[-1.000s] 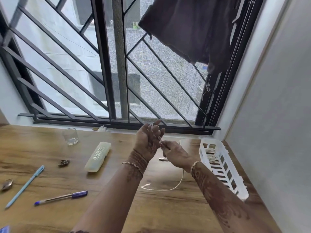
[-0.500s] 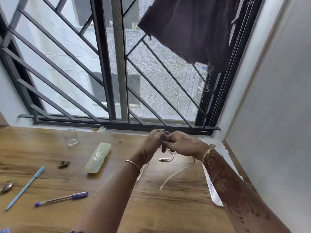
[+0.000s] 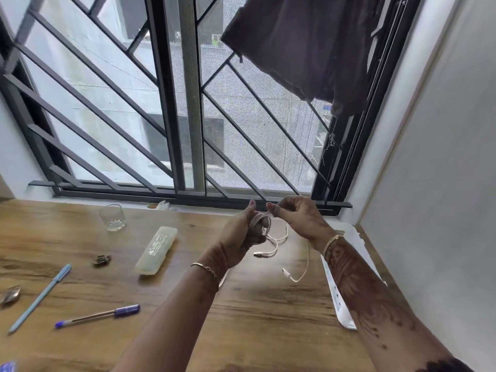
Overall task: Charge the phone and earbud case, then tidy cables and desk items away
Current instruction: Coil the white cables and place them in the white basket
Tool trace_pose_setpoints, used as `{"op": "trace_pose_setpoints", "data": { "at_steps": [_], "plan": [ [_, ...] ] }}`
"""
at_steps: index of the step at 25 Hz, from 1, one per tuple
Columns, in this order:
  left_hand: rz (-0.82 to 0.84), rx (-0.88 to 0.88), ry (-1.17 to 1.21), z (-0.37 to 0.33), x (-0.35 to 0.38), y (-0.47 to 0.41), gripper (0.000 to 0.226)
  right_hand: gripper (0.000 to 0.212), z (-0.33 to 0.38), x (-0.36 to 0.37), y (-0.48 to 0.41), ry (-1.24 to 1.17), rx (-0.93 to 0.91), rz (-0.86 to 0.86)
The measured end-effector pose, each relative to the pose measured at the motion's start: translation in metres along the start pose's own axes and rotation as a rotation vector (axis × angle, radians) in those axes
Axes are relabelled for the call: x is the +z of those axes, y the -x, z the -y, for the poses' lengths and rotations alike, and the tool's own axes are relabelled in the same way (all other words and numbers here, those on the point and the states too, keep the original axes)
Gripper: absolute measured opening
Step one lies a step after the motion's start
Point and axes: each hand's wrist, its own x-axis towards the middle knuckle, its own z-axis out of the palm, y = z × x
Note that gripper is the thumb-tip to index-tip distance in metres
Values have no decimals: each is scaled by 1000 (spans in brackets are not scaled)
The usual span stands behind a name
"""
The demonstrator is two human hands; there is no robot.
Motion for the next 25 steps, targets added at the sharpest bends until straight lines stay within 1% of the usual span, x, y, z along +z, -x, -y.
{"op": "trace_pose_setpoints", "data": {
  "at_steps": [2, 4, 7, 9, 10, 12, 16, 18, 20, 22, 25],
  "plan": [
    [22, -48, 245, -6, 3, 5, 53, 29, -5, 5, 3, -74, 33, 1],
    [21, -58, 451, -9, 5, 10, 50, 32, -10, 9, 4, -84, 52, -9],
    [36, 7, 761, -12, 7, 7, 51, 37, -23, 17, 4, 9, 21, -38],
    [30, 84, 856, -15, 8, 2, 50, 37, -33, 20, 7, 121, 15, -17],
    [12, 118, 861, -16, 8, -2, 48, 35, -38, 21, 9, 156, 15, 18],
    [-57, 167, 789, -20, 7, -8, 44, 30, -40, 22, 15, 217, -8, 122],
    [-200, 192, 478, -11, -1, -18, 40, 21, -25, 21, 24, 284, -35, 339],
    [-208, 201, 354, -3, -2, -19, 36, 19, -18, 21, 24, 301, -28, 403],
    [-187, 209, 177, 4, -1, -18, 36, 20, -13, 20, 24, 329, -24, 443],
    [-160, 202, -64, 9, -1, -17, 48, 22, -7, 16, 23, 388, -63, 445],
    [-93, 195, -388, 14, -5, -13, 84, 23, 1, 7, 20, 423, -117, 431]
  ]
}}
